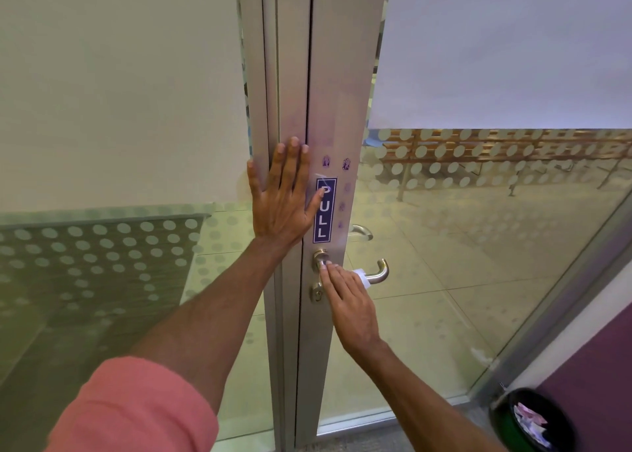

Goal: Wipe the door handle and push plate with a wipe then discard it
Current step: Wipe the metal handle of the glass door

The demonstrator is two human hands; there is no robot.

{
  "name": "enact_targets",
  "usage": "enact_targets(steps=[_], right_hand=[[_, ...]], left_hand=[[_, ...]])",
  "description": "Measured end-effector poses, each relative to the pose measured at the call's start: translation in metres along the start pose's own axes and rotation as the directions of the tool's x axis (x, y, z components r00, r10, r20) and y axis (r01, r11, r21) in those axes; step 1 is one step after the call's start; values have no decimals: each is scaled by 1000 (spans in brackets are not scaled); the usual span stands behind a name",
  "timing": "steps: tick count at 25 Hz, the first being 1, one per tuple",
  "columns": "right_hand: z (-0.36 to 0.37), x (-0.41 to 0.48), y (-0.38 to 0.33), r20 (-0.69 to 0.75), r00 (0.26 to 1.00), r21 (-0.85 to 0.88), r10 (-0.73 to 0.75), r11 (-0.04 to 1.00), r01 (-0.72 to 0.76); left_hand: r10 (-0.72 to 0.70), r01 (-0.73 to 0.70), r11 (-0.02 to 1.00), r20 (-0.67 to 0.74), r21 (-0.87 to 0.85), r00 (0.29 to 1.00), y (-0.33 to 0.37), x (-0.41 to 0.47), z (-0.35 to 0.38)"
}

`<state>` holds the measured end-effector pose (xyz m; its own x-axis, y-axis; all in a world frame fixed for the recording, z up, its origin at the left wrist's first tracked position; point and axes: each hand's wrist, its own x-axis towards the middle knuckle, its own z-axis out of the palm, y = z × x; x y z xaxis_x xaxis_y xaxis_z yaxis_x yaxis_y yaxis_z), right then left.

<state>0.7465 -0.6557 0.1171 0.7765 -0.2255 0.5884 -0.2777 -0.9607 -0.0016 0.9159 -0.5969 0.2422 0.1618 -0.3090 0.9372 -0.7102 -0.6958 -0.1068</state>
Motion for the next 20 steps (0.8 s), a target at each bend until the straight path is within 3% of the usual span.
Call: enact_targets(steps=[5,9,15,20], right_hand=[[2,15,-11,67,995,2,-72,997,72],[-1,7,11,15,989,18,-144,989,144],[10,3,3,17,1000,46,-23,999,22],[1,-9,53,-58,985,103,-164,980,169]], left_hand=[[6,-5,1000,-5,14,1000,0,0,1],[9,-9,1000,2,15,1000,-2,0,-1],[21,-20,999,-17,42,1000,-1,-3,4],[26,-24,999,-40,49,999,-3,-3,7]])
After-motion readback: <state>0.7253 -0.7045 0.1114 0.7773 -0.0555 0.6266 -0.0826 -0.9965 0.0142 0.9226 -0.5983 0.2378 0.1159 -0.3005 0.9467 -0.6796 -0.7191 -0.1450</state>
